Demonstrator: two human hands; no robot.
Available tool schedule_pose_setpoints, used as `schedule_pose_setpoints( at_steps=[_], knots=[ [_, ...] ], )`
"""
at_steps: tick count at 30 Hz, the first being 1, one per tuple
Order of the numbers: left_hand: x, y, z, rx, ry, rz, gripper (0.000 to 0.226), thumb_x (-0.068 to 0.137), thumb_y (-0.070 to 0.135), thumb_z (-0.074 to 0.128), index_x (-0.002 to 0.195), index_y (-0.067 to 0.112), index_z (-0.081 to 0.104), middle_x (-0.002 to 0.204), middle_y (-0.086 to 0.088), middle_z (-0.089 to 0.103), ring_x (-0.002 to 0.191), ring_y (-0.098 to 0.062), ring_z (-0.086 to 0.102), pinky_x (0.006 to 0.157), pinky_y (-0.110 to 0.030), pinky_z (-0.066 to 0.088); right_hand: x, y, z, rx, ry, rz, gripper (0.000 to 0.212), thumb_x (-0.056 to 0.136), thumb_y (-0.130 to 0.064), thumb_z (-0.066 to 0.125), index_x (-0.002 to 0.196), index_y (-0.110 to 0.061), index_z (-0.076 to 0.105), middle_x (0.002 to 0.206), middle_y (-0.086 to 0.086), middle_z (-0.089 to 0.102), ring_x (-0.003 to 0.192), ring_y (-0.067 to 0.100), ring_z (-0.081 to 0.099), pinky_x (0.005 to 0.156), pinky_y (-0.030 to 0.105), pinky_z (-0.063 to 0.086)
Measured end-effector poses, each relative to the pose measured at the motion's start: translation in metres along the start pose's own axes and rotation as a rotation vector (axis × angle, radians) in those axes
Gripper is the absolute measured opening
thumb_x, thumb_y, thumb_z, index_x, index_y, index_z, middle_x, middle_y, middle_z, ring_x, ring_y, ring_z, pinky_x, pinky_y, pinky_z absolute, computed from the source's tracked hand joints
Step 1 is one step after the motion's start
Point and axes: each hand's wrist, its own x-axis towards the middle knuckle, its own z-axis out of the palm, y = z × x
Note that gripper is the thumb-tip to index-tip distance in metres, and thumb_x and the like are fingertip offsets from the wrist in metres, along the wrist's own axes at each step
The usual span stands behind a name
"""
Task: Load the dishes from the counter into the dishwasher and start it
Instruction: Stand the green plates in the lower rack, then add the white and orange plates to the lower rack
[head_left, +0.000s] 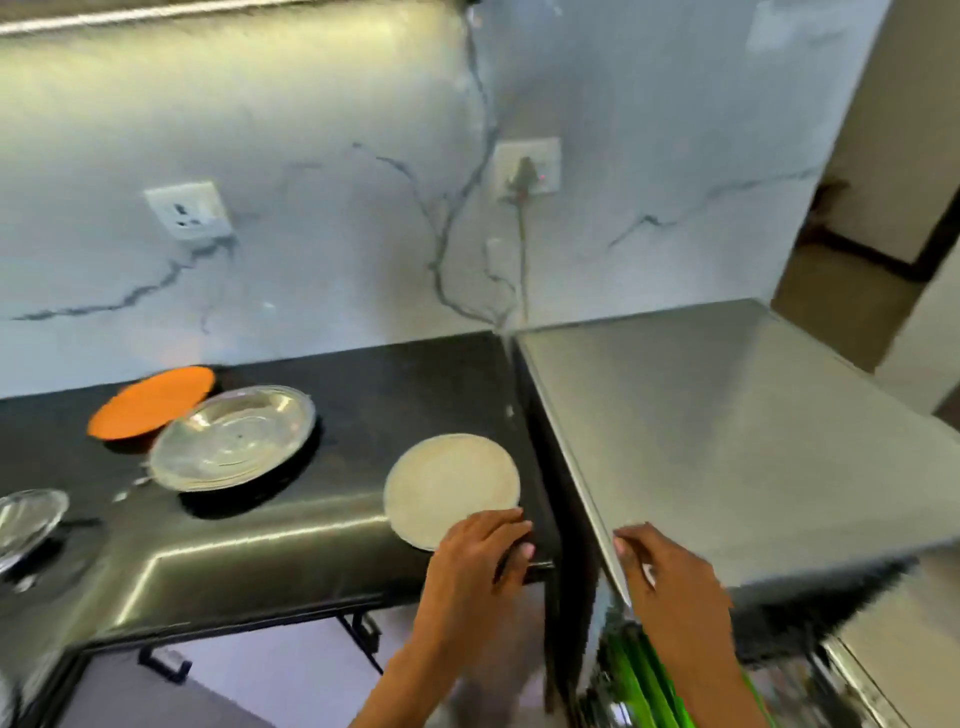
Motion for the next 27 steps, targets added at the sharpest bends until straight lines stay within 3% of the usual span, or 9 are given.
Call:
schedule_pose_setpoints(
  at_steps=[3, 6, 9, 11, 13, 15, 18, 23, 27],
  knots=[
    [0.0, -0.049, 0.002, 0.09, -0.051, -0.119, 0.035, 0.086, 0.04, 0.047, 0.101, 0.022, 0.072, 0.112, 0.005, 0.068, 0.1, -0.015, 0.063, 0.085, -0.029, 0.051, 0.014, -0.033, 0.026, -0.023, -0.065, -0.078, 0.011, 0.092, -0.031, 0.054, 0.095, -0.029, 0.064, 0.088, -0.009, 0.069, 0.082, 0.011, 0.064, 0.066, 0.019, 0.043],
    [0.009, -0.094, 0.01, 0.176, -0.336, -0.176, 0.045, 0.093, 0.044, 0.045, 0.128, 0.019, 0.057, 0.142, -0.003, 0.046, 0.126, -0.024, 0.046, 0.103, -0.033, 0.033, 0.023, -0.056, 0.049, -0.048, -0.083, -0.111, 0.014, 0.092, -0.03, 0.054, 0.098, -0.024, 0.066, 0.087, -0.007, 0.07, 0.073, 0.005, 0.059, 0.062, 0.005, 0.036],
    [0.009, -0.116, 0.018, 0.255, -0.56, -0.12, 0.06, 0.091, 0.054, 0.045, 0.142, 0.023, 0.039, 0.155, 0.0, 0.021, 0.139, -0.023, 0.023, 0.111, -0.033, 0.015, 0.026, -0.063, 0.061, -0.058, -0.086, -0.072, 0.013, 0.092, -0.028, 0.055, 0.095, -0.023, 0.067, 0.081, -0.011, 0.067, 0.069, 0.004, 0.057, 0.062, 0.01, 0.041],
    [0.004, -0.122, 0.021, 0.228, -0.603, -0.094, 0.065, 0.087, 0.053, 0.054, 0.142, 0.022, 0.039, 0.155, 0.001, 0.021, 0.139, -0.025, 0.022, 0.111, -0.035, 0.019, 0.026, -0.062, 0.066, -0.07, -0.077, -0.038, 0.012, 0.091, -0.027, 0.056, 0.093, -0.024, 0.067, 0.075, -0.014, 0.063, 0.068, 0.005, 0.058, 0.062, 0.016, 0.045],
    [-0.003, -0.128, 0.02, 0.172, -0.582, -0.047, 0.062, 0.081, 0.046, 0.065, 0.136, 0.021, 0.049, 0.15, 0.0, 0.033, 0.132, -0.026, 0.035, 0.102, -0.038, 0.035, 0.024, -0.059, 0.07, -0.082, -0.077, 0.007, 0.01, 0.091, -0.027, 0.056, 0.092, -0.026, 0.067, 0.075, -0.012, 0.065, 0.068, 0.007, 0.059, 0.063, 0.021, 0.048],
    [-0.01, -0.128, 0.014, 0.21, -0.524, 0.108, 0.06, 0.066, 0.037, 0.082, 0.12, 0.02, 0.063, 0.135, -0.001, 0.054, 0.112, -0.025, 0.055, 0.076, -0.036, 0.052, 0.02, -0.055, 0.072, -0.095, -0.079, 0.041, 0.01, 0.091, -0.027, 0.057, 0.09, -0.026, 0.066, 0.077, -0.007, 0.067, 0.07, 0.009, 0.061, 0.065, 0.026, 0.051],
    [-0.025, -0.128, 0.003, 0.267, -0.433, 0.324, 0.063, 0.036, 0.02, 0.095, 0.095, 0.02, 0.075, 0.098, 0.005, 0.072, 0.076, -0.016, 0.066, 0.036, -0.025, 0.046, 0.01, -0.043, 0.069, -0.095, -0.069, 0.099, 0.01, 0.09, -0.026, 0.057, 0.089, -0.024, 0.067, 0.079, -0.005, 0.069, 0.074, 0.012, 0.063, 0.068, 0.03, 0.052],
    [0.012, -0.111, -0.042, 0.115, -0.067, 0.407, 0.024, 0.075, 0.008, 0.06, 0.093, 0.016, 0.073, 0.079, 0.002, 0.069, 0.073, -0.018, 0.061, 0.044, -0.029, 0.049, -0.009, -0.011, 0.048, -0.05, 0.036, 0.186, 0.007, 0.087, -0.021, 0.062, 0.088, -0.023, 0.068, 0.08, -0.008, 0.07, 0.074, 0.009, 0.065, 0.071, 0.035, 0.056],
    [0.065, -0.065, -0.072, -0.15, -0.037, 0.384, 0.018, 0.087, 0.017, 0.055, 0.091, 0.016, 0.073, 0.085, 0.008, 0.07, 0.074, -0.011, 0.059, 0.061, -0.026, 0.047, -0.027, 0.006, 0.015, -0.079, 0.195, 0.162, 0.009, 0.085, -0.017, 0.066, 0.092, -0.017, 0.071, 0.084, -0.006, 0.072, 0.07, 0.001, 0.063, 0.069, 0.02, 0.054]
  ],
)
